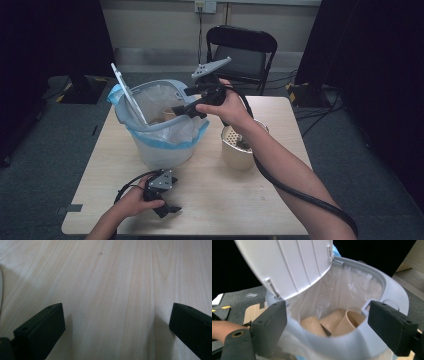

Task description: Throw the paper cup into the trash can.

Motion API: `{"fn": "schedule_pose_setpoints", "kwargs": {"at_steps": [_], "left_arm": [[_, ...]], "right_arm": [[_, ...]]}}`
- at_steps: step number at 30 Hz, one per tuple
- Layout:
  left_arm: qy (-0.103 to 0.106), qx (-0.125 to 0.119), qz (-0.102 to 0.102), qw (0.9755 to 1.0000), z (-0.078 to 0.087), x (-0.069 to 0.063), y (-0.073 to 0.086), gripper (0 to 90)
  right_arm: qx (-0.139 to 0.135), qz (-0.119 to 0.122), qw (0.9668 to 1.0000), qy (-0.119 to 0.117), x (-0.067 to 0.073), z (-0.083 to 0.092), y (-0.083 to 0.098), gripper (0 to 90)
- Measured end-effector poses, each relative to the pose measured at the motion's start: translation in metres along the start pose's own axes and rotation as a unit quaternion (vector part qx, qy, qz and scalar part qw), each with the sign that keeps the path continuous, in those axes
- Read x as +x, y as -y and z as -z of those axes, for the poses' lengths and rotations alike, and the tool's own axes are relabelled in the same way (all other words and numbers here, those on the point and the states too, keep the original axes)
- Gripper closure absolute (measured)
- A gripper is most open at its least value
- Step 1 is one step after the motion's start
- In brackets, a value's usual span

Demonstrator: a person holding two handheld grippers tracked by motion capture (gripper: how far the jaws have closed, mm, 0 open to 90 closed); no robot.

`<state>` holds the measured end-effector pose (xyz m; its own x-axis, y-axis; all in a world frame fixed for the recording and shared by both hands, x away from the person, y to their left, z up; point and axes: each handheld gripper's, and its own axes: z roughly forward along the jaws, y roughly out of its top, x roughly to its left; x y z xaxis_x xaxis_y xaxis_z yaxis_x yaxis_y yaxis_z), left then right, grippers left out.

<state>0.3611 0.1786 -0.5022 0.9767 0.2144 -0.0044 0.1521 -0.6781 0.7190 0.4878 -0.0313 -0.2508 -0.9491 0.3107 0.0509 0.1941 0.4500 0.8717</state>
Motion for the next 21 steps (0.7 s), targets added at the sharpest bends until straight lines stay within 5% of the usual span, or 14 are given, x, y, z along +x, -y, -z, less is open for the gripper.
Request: {"fn": "schedule_pose_setpoints", "kwargs": {"at_steps": [12,21], "left_arm": [[0.0,0.0,0.0,1.0,0.0,0.0,0.0,0.0],[0.0,0.0,0.0,1.0,0.0,0.0,0.0,0.0]], "right_arm": [[0.001,-0.011,0.9999,0.005,0.005,0.025,0.034,14.5],[0.019,-0.004,0.9998,0.006,0.012,0.028,0.06,14.5]]}}
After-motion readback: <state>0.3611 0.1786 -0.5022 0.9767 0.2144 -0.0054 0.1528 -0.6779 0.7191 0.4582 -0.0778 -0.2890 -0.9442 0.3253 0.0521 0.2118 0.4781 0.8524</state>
